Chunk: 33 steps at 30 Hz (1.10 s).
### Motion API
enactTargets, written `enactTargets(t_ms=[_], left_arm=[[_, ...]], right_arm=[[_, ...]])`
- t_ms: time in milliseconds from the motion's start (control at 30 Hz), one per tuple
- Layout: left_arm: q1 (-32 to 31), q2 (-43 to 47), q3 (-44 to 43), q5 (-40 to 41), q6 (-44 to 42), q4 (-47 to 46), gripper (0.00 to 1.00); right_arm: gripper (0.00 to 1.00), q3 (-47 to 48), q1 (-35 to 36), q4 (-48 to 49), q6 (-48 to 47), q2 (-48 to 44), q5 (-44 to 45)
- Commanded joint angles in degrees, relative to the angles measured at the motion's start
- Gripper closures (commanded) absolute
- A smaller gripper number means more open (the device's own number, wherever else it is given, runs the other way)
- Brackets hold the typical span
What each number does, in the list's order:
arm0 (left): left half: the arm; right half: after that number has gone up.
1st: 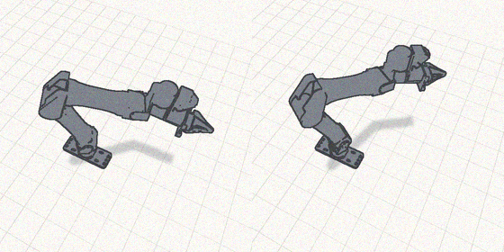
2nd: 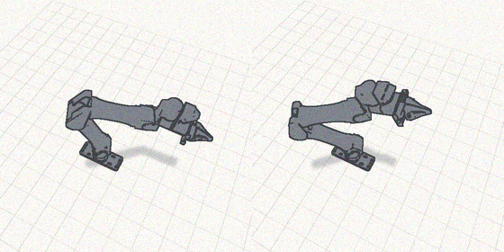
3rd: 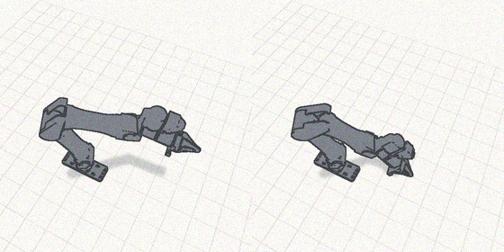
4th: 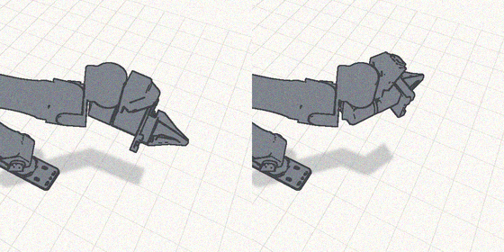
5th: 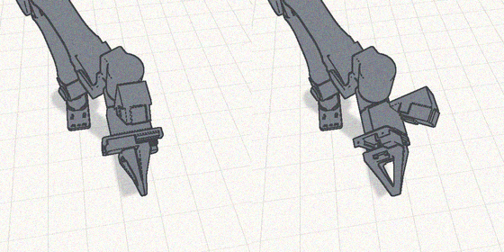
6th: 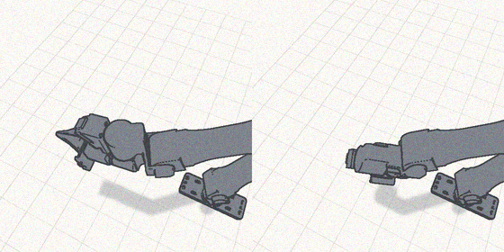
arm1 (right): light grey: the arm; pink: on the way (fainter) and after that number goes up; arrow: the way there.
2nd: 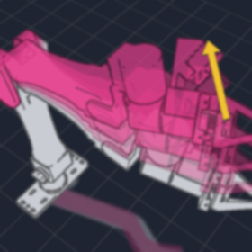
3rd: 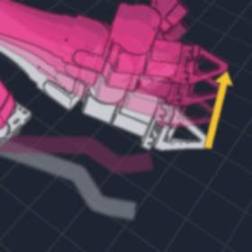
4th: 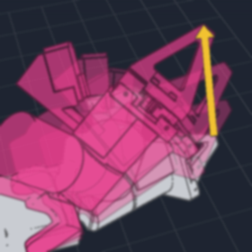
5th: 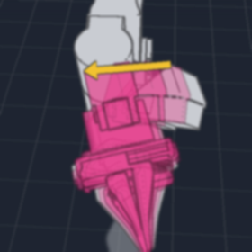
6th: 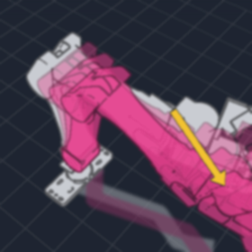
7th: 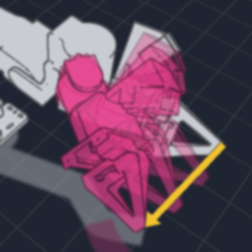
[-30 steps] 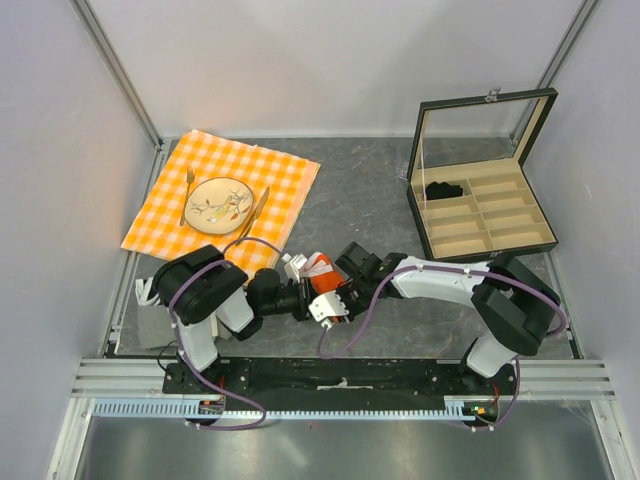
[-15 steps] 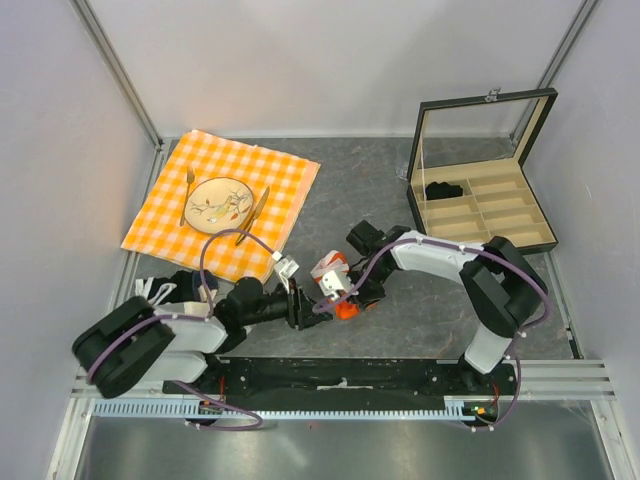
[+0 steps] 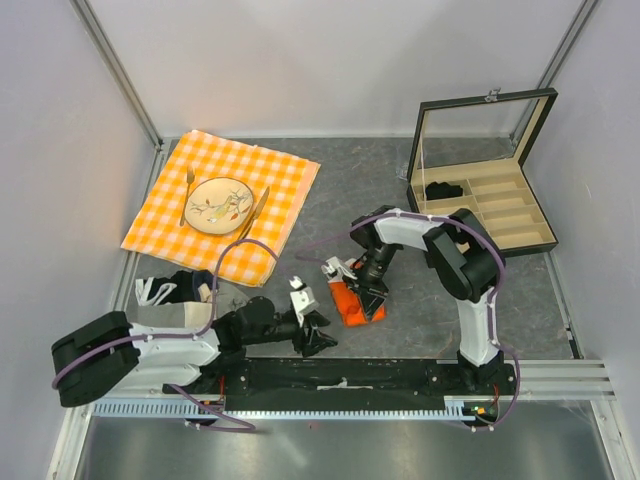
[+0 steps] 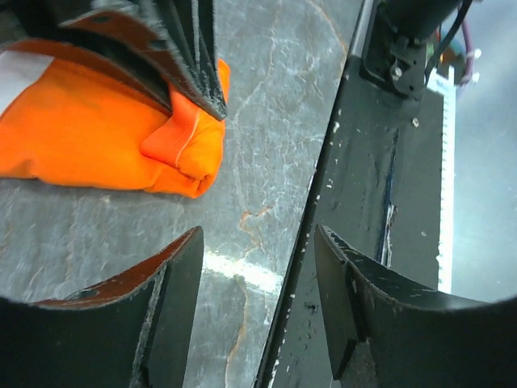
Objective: Roll the underwear
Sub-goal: Roll the underwear to the center of the board.
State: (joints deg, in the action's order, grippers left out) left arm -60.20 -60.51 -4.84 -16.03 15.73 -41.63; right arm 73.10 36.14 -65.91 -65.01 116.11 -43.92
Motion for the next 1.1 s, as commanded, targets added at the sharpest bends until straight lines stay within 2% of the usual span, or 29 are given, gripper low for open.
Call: enactTargets(t_ms=[0,167,333,567,733,800,867,900,967,1067], left_arm=[[-5.8,-4.3,-7.2,7.9,-13.2,4.8,0.36],[-11.1,-12.6,-13.0,14.6,-21.1,7.4,0.35],[-14.1,-20.0,-19.6,19.5,-25.4,9.3,0.35],[-15.6,-28.1,-25.2,26.3,-27.4,10.9,0.35],[-15.6,-31.6,-27.9,30.0,-27.6,13.2,0.40],[-15.6,-32.3,-28.7,29.7,-27.2,14.3,0.55],[-15.6,-33.0,-29.4,28.6,-25.9,16.7,0.74],[-15.6,-33.2,-30.0,28.1,-25.2,17.4,0.89],[-15.6,-32.8,-30.0,26.6,-22.8,18.8,0.98],[-15.3,-31.9,-28.6,24.5,-18.8,19.1,0.98]], right_arm=[[0.78,0.0,0.3,-0.2,1.2,5.9,6.0],[0.78,0.4,0.4,0.2,1.8,6.8,6.3],[0.77,0.6,0.4,0.8,2.3,7.1,6.4],[0.75,0.4,0.3,1.5,2.9,7.2,6.4],[0.76,0.1,0.4,1.7,3.0,7.2,6.4],[0.75,0.2,0.3,1.7,3.0,7.1,6.3],[0.74,0.1,0.4,1.8,3.1,7.0,6.2],[0.73,0.2,0.3,1.9,3.1,6.6,6.2],[0.71,0.2,0.3,2.0,3.2,5.9,6.1],[0.67,0.3,-0.6,2.8,3.6,2.0,5.6]])
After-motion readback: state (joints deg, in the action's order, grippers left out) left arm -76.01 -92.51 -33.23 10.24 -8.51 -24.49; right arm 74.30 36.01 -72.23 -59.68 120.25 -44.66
